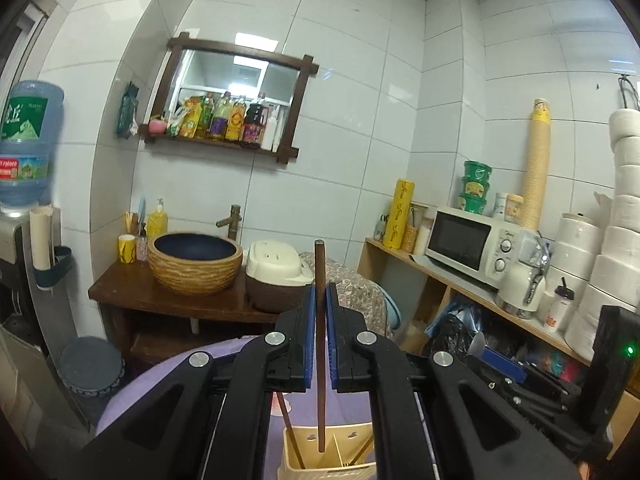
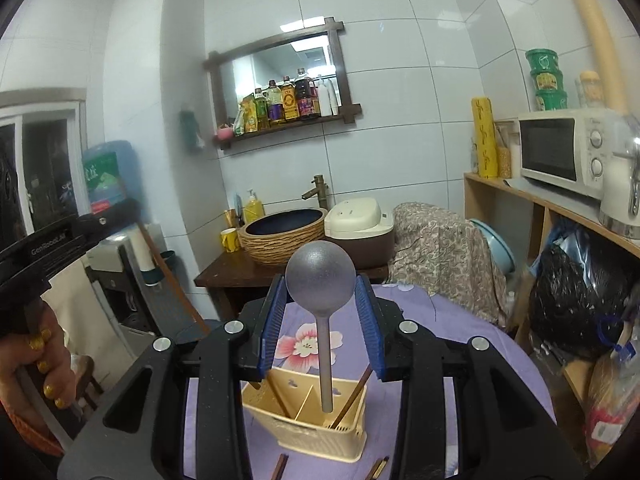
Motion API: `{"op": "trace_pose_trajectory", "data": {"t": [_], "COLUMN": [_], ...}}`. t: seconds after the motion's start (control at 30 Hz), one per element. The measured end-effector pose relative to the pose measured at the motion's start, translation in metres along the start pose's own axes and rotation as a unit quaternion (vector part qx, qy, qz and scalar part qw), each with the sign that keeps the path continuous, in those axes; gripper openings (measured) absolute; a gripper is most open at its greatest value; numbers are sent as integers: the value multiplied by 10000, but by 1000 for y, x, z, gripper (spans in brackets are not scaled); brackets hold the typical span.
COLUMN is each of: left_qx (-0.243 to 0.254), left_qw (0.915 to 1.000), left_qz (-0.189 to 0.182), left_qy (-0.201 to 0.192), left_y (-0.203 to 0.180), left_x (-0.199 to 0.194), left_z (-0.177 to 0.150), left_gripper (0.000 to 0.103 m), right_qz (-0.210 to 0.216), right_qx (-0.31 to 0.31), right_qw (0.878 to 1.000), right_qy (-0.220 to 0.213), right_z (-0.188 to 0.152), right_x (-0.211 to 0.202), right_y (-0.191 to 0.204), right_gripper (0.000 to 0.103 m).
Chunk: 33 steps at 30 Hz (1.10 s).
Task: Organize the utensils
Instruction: 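Open the left tool over the holder while the right tool releases the spoon, then move both tools back down to the remaining utensils on the cloth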
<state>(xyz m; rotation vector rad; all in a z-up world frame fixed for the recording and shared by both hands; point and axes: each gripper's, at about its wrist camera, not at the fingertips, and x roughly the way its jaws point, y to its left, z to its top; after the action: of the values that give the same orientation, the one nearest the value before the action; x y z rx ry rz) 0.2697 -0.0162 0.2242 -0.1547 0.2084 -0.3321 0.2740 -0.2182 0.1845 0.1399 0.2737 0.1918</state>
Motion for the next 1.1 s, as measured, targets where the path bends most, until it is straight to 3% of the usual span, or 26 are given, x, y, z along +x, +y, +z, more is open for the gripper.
{"op": "trace_pose_trajectory", "data": {"t": [0.2,0.4,0.8,0.83,0.87,0.93,1.0,1.1], "left_qx": [17,192,249,261,267,242,234,169], "left_qw": [9987,9960,9927,9926,9926,9932,9930,9890], "left_qz": [125,141,217,219,234,298,318,432], "left_qy": [490,866,1159,1165,1160,1099,1116,1407], "left_y": [7,12,20,20,19,20,21,25], "left_x": [36,48,54,53,50,41,32,18], "left_z": [-57,-104,-119,-120,-121,-124,-129,-143], "left_gripper": [6,6,9,18,37,57,58,71], "right_qz": [-105,-237,-369,-362,-376,-395,-399,-439], "right_qx": [-76,-10,-50,-33,-27,-30,-61,38], "right_qw": [9989,9961,9941,9942,9943,9947,9947,9934], "right_qy": [442,847,1014,1014,1002,954,948,1061], "right_z": [-52,-93,-122,-123,-124,-126,-128,-135], "right_x": [46,67,70,68,66,60,51,35], "right_y": [-3,-16,-21,-22,-22,-23,-23,-26], "right_gripper": [37,37,39,42,49,52,52,63]}}
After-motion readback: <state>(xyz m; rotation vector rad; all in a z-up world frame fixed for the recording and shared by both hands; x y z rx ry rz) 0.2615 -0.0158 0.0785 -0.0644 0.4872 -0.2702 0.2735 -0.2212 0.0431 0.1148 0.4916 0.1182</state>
